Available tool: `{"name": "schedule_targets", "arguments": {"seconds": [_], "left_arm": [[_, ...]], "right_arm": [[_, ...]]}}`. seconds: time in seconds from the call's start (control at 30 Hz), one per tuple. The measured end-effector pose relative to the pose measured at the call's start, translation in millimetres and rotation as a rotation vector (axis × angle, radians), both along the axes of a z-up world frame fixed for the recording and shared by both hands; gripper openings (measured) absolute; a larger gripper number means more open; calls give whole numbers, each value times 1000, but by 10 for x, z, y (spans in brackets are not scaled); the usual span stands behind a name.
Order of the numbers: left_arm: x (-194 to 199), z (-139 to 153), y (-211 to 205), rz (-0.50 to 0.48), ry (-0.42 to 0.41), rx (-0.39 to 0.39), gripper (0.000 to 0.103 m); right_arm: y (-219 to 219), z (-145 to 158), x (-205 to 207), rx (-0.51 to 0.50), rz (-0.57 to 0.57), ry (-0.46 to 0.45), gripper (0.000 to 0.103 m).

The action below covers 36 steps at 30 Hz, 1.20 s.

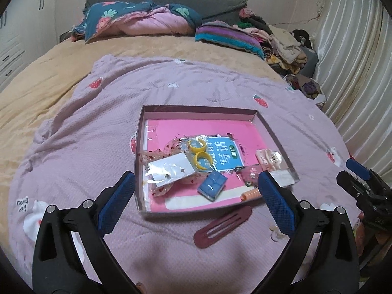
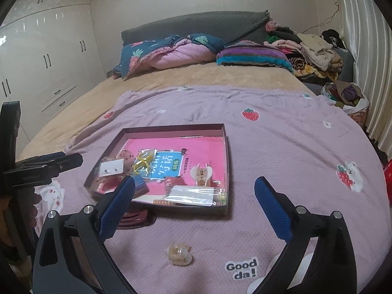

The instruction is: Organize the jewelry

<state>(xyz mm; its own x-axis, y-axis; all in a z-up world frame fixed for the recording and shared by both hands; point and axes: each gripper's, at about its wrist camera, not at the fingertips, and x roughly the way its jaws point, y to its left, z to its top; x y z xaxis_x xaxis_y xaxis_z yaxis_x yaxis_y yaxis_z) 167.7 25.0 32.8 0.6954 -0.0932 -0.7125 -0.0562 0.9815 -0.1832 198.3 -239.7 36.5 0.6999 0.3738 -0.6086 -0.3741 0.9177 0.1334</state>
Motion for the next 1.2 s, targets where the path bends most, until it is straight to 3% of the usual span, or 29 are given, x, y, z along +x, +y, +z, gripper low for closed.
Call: {"name": "schedule_targets", "arguments": {"seconds": [0.67,1.2], "left_arm": [[-498,-10,-115,-27,-23,24,93],[-608,-511,-167,-57,92,88,93]], "right_arm": [[-39,-39,-560,-20,38,-18,98],[58,-548,-632,-67,73,100,98]]}}
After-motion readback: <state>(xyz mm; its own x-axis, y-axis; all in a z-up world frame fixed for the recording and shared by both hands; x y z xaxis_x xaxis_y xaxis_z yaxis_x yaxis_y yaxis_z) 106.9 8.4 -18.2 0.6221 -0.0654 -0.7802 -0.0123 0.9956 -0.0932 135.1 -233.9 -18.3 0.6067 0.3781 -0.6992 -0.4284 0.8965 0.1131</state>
